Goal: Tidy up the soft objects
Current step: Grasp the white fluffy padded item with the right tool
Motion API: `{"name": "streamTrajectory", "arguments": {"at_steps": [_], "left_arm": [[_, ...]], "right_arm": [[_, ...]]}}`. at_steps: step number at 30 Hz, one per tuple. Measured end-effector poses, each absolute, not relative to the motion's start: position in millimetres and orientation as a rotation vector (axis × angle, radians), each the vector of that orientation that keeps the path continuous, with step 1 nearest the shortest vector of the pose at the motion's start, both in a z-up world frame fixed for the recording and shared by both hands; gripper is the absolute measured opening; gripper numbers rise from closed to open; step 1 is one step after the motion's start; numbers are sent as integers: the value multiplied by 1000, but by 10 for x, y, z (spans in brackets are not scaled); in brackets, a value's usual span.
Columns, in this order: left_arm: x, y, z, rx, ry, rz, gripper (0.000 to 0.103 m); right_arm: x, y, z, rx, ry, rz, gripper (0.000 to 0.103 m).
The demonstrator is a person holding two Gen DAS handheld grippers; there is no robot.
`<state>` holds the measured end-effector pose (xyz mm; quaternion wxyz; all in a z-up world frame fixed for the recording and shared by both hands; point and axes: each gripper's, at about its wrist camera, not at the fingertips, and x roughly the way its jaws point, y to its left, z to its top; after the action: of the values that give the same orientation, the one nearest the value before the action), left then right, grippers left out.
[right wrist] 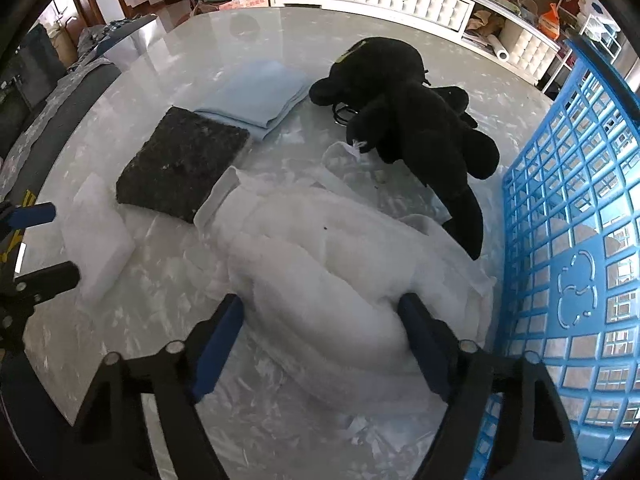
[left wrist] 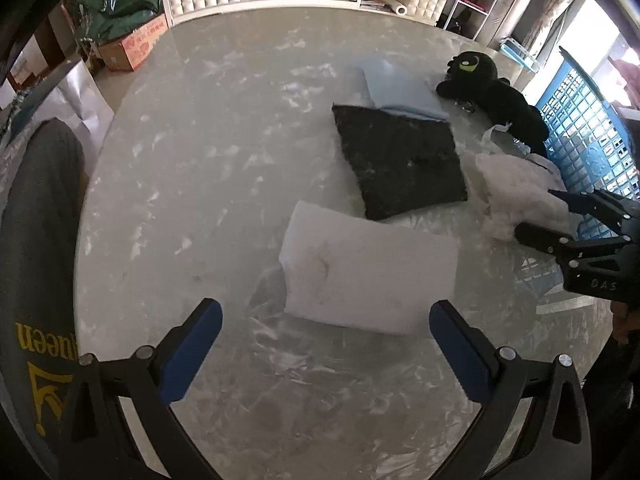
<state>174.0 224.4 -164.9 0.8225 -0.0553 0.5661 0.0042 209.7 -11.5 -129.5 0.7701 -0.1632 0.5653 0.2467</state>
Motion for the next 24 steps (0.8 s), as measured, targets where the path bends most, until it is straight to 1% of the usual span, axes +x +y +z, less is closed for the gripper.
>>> {"name": "streamTrajectory", "arguments": {"at_steps": [1, 2, 3, 4, 11, 13, 16, 24], "left_arm": [[1745, 2258, -1672, -126, 1209, 5, 103], [1751, 2267, -1689, -131, 1212, 2, 103], [1757, 2279, -1707, -131, 1217, 0, 103], [1761, 2290, -1713, -129, 1216, -1, 103], [1829, 2407, -1675, -131, 1222, -57, 103], [1861, 2399, -1684, -105, 1234, -73, 103], [1918, 2413, -1696, -115, 1240, -90, 103], [2019, 2521, -1684, -92, 1244, -85, 103]], "right_arm": [[2057, -136, -1277, -356, 1222, 538, 64], [2040, -113, -1260, -357, 1219, 540, 60], [2041, -122, -1258, -358, 1216, 543, 53], [2035, -118, -1249, -360, 1213, 545, 49], [2004, -98, -1228, -369, 1199, 555, 40], [2023, -83, -1220, -368, 1199, 552, 34], [2007, -121, -1217, -365, 1200, 554, 32], [2001, -131, -1221, -363, 1201, 557, 32]]}}
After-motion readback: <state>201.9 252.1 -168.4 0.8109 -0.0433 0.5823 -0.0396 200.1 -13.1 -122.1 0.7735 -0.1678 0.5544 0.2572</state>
